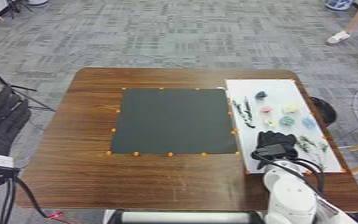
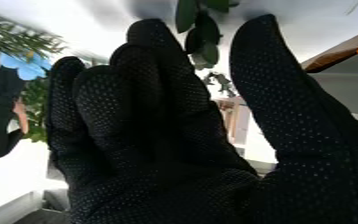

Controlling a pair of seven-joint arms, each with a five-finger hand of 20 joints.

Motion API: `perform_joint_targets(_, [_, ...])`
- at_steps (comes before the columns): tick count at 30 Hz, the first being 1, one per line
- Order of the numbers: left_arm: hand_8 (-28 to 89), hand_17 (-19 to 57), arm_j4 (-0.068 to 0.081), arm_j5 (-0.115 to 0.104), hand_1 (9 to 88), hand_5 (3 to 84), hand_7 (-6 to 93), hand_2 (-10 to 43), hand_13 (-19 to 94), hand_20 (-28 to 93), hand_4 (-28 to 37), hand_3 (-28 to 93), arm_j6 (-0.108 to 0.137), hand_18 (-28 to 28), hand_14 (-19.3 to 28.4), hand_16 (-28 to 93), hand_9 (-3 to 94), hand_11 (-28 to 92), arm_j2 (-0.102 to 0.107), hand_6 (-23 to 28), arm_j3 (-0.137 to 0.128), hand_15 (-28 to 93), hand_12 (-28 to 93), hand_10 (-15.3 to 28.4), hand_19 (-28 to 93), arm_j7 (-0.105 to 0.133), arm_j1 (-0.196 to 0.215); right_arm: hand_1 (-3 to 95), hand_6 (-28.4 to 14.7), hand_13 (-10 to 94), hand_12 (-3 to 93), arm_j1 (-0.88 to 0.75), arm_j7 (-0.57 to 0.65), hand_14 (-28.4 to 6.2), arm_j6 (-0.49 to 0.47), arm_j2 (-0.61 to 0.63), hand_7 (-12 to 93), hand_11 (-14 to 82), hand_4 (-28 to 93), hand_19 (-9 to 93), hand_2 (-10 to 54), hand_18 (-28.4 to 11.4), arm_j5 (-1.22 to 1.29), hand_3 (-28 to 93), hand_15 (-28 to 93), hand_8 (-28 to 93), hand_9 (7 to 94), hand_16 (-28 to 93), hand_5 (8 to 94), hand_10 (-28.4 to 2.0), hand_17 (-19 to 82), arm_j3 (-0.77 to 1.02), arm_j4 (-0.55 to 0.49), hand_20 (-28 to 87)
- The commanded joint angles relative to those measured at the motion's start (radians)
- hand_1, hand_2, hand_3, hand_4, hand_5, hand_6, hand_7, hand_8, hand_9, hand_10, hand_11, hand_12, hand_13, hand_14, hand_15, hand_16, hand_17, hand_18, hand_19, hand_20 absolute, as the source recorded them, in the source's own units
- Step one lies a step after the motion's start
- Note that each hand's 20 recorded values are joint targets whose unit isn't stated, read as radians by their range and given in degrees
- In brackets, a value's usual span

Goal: Arrange flowers

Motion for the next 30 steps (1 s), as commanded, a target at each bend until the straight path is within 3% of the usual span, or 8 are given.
perform_joint_targets(1, [-7,-4.3,0.006,-0.018,22.3,38.8,6.2,11.2,22,10,-28.3,74,-0.001,10.2,12.3,-3,30.5,14,0.009,6.8,0.009,15,10,13.3,18,0.002,-0.001,42.5,-4.1,55,46.0,-0.044,-0.038,-21.6,-0.015,-0.019,38,54.6,-28,77,-9.5,-28.4,0.071,70,74,12,61.4,38,70.4,-20.6,27,-0.042,0.078,32])
perform_joint_targets(6, [-7,-4.3,0.007,-0.021,22.4,38.8,6.3,11.3,22,10,-28.3,74,0.003,10.2,12.3,-3,30.5,14,0.01,6.8,0.012,16,10,13.3,18,0.0,-0.003,53.5,-1.4,57,46.2,-0.043,-0.025,-20.0,-0.014,-0.03,41,54.2,-28,77,-9.5,-28.4,0.099,58,73,18,64.6,39,72.5,-18.4,29,-0.029,0.092,32])
perform_joint_targets(9, [-7,-4.3,0.008,-0.036,22.4,38.7,6.2,11.3,21,10,-28.3,74,0.0,10.2,12.5,-3,30.5,14,0.013,6.8,0.016,16,10,13.3,18,0.006,-0.006,56.1,-0.6,60,50.9,-0.042,-0.016,-19.1,-0.029,-0.036,42,52.4,-28,78,-9.5,-28.4,0.129,58,73,19,67.0,40,74.5,-16.8,31,-0.021,0.103,32])
perform_joint_targets(13, [-7,-4.3,0.006,-0.034,22.4,38.8,6.2,11.3,21,10,-28.3,74,-0.003,10.2,12.8,-2,30.5,14,0.01,6.8,0.014,16,10,13.3,18,0.007,-0.001,56.4,0.5,61,58.8,-0.049,0.002,-18.0,0.017,-0.039,46,45.4,-28,79,-9.5,-28.3,0.144,65,72,19,69.7,40,74.2,-14.2,33,-0.008,0.117,32])
perform_joint_targets(15, [-7,-4.3,0.005,-0.035,22.3,38.8,6.2,11.3,21,10,-28.3,74,0.0,10.2,12.8,-2,30.5,14,0.009,6.8,0.011,16,10,13.3,18,0.008,0.001,55.9,1.9,67,62.7,-0.056,0.018,-13.3,0.027,-0.041,50,36.8,-28,81,-9.5,-28.1,0.181,72,65,18,74.8,46,75.7,-11.1,36,0.015,0.108,33])
perform_joint_targets(20, [-7,-4.3,0.0,-0.039,22.3,38.8,6.1,11.3,21,10,-28.3,74,0.005,10.3,12.9,-2,30.5,14,0.008,6.9,0.0,16,10,13.3,18,0.019,0.012,53.6,2.5,74,62.4,-0.065,0.043,-6.1,0.082,-0.042,53,27.7,-23,81,-9.5,-27.5,0.269,78,55,17,82.4,49,76.0,-7.5,39,0.075,0.081,33])
perform_joint_targets(23, [-7,-4.3,-0.002,-0.043,22.2,38.8,6.1,11.2,21,10,-28.3,74,0.009,10.3,13.1,-2,30.6,14,0.007,6.8,-0.001,16,10,13.3,18,0.024,0.016,52.6,2.0,76,63.1,-0.067,0.044,-5.1,0.112,-0.037,57,26.0,-18,81,-9.5,-27.2,0.286,79,52,16,84.3,51,73.6,-7.0,41,0.1,0.067,32])
perform_joint_targets(30, [-7,-4.3,-0.005,-0.057,22.3,38.9,6.1,11.2,22,10,-28.3,74,0.012,10.3,13.1,-2,30.7,14,0.006,6.9,0.0,17,10,13.2,18,0.031,0.022,50.5,1.2,76,67.0,-0.075,0.044,-6.5,0.181,-0.016,63,27.4,-7,81,-9.5,-27.4,0.265,78,53,16,84.1,54,70.8,-8.4,41,0.127,0.026,32])
